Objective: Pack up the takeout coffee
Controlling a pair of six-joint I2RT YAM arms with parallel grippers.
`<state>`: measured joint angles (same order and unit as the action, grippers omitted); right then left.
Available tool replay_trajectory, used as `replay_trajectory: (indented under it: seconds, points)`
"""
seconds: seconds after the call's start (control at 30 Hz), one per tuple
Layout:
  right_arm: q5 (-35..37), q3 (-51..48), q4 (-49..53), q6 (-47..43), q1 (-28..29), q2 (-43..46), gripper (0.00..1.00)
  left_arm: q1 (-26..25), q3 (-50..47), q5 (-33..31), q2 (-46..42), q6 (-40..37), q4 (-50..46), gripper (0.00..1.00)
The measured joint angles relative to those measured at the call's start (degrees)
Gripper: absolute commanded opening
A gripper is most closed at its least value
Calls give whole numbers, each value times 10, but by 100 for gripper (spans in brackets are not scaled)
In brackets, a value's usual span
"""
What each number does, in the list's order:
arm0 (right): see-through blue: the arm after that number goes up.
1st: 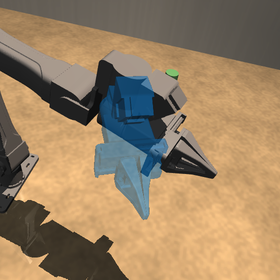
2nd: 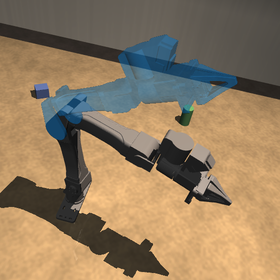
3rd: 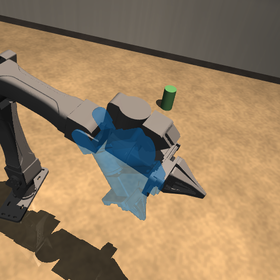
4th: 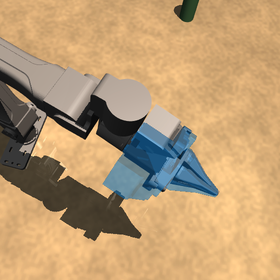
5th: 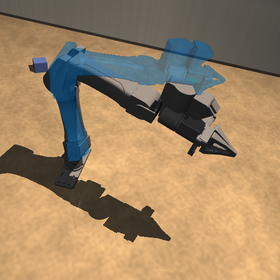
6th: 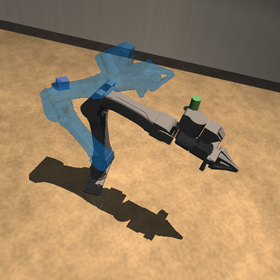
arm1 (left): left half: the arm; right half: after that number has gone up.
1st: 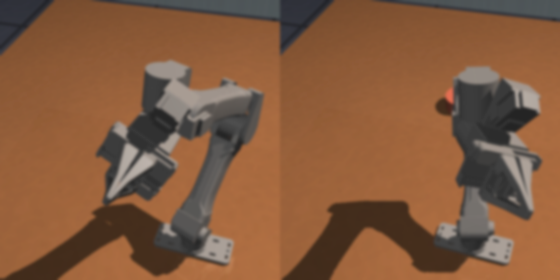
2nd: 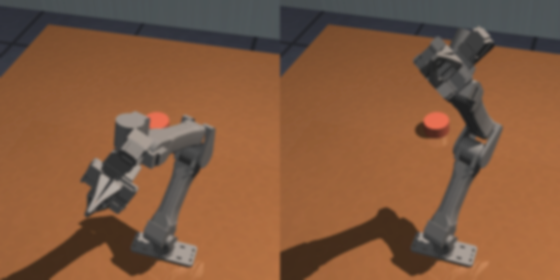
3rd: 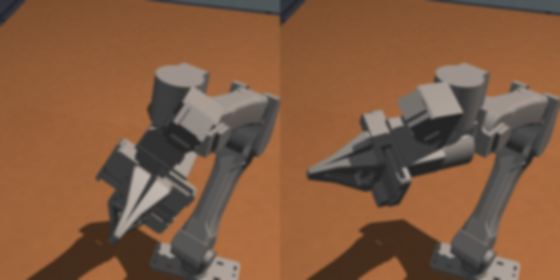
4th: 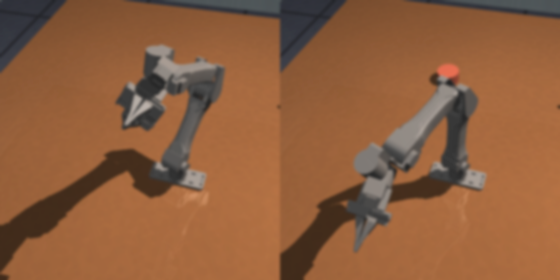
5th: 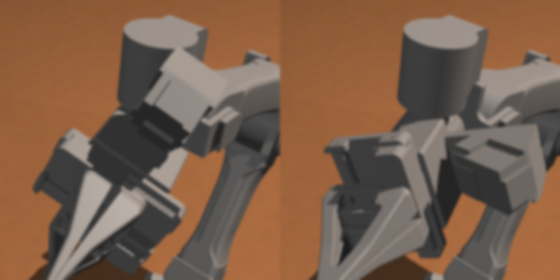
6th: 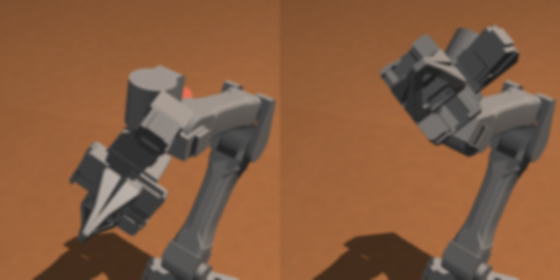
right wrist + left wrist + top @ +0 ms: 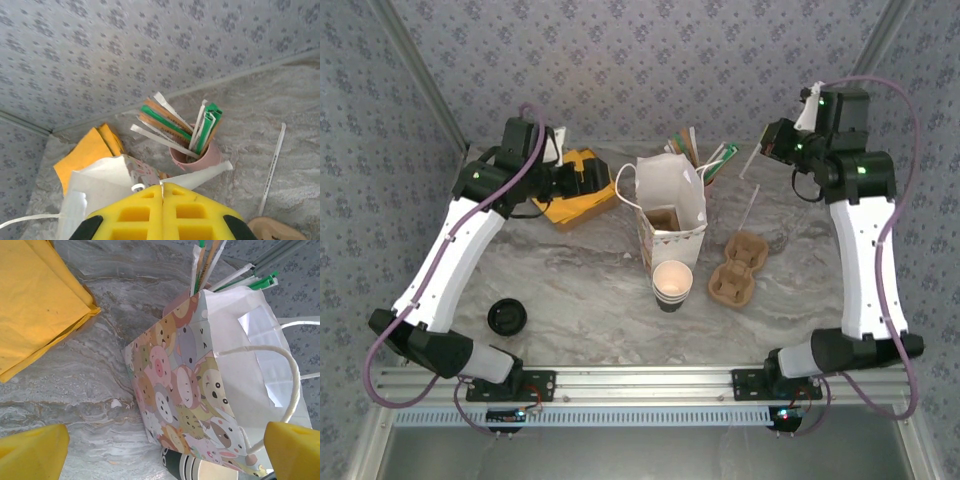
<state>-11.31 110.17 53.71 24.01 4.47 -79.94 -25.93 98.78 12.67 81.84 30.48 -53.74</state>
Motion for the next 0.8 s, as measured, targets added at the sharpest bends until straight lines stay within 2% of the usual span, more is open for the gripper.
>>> replay_trajectory:
  seconds: [0.37, 0.8]
  points:
    - [6, 11, -35, -24, 58, 98, 0, -20, 0, -5, -13, 0, 5, 100]
    - [47, 108, -46, -81, 227, 31, 0, -26, -44, -36, -96, 7, 12, 100]
